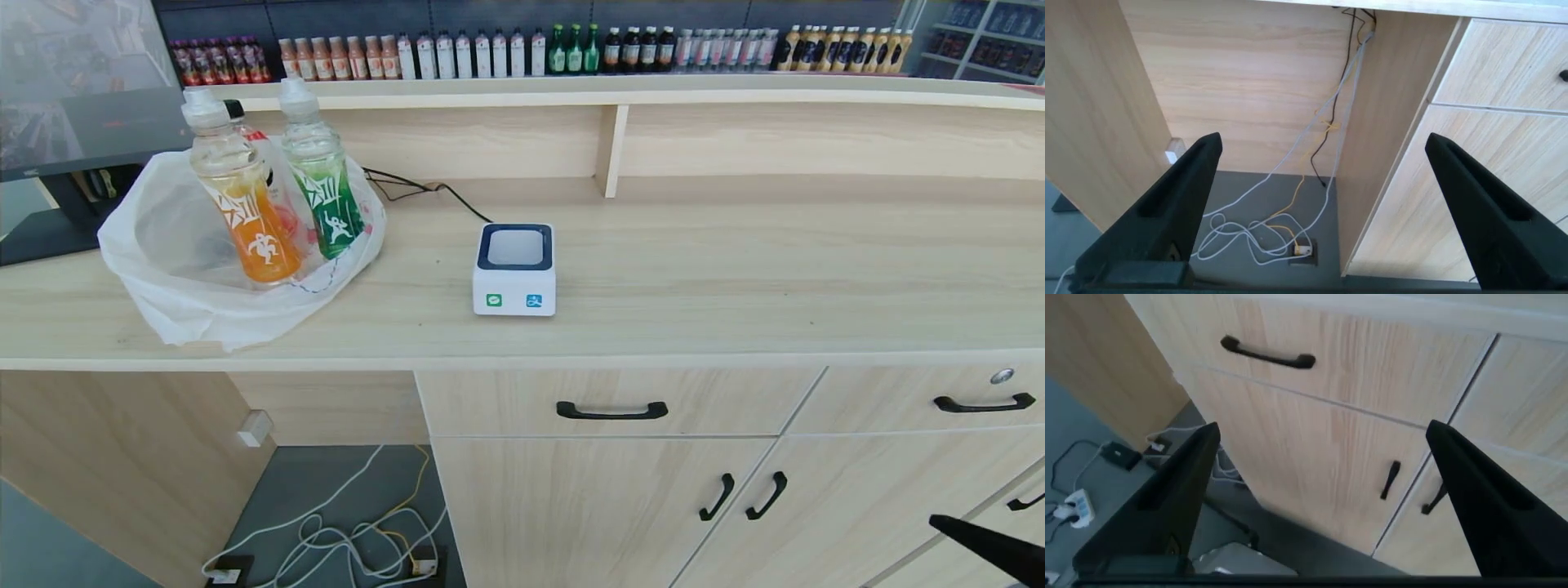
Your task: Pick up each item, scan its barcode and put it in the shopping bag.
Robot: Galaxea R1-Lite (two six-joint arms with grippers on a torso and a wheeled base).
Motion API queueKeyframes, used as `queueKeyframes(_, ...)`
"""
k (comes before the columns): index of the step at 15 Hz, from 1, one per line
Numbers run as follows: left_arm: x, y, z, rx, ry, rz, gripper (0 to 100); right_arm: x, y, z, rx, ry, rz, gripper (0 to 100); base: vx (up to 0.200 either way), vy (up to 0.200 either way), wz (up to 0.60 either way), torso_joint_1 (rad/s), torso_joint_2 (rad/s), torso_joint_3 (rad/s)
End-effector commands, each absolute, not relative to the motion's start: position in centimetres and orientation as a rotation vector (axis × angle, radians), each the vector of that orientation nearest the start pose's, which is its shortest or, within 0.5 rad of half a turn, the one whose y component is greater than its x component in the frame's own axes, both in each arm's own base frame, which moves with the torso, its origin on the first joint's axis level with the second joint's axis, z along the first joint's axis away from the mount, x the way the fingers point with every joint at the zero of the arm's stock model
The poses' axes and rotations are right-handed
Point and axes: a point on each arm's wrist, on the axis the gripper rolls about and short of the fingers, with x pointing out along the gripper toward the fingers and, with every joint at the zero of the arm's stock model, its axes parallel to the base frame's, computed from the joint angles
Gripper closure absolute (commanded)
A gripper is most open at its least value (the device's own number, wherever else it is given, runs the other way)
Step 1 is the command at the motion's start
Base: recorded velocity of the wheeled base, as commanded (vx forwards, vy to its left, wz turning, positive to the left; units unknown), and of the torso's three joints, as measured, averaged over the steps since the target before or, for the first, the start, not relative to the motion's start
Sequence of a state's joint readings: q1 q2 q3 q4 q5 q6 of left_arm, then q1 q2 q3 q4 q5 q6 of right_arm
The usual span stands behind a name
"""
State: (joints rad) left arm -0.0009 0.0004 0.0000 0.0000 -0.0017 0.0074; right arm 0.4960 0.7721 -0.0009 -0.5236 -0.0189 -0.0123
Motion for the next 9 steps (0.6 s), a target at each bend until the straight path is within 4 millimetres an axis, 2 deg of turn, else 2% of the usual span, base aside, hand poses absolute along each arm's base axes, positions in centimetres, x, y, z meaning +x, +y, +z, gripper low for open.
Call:
queueKeyframes(1,-2.3,0.0,7.5,0.008,0.000,-0.003,0,0.9,0.6,9.4,-0.133,0.193,0.567,0,0.000,0.000,0.00,0.000,0.00,0.000)
queueKeyframes(3,-2.3,0.0,7.5,0.008,0.000,-0.003,0,-0.2,-0.2,8.0,-0.136,0.223,0.569,0,0.000,0.000,0.00,0.000,0.00,0.000)
queueKeyframes(5,-2.3,0.0,7.5,0.006,0.000,-0.003,0,-0.1,-0.1,8.0,-0.134,0.249,0.526,0,0.000,0.000,0.00,0.000,0.00,0.000)
queueKeyframes(9,-2.3,0.0,7.5,0.008,0.000,-0.003,0,0.6,0.1,7.9,-0.110,0.357,0.245,0,0.000,0.000,0.00,0.000,0.00,0.000)
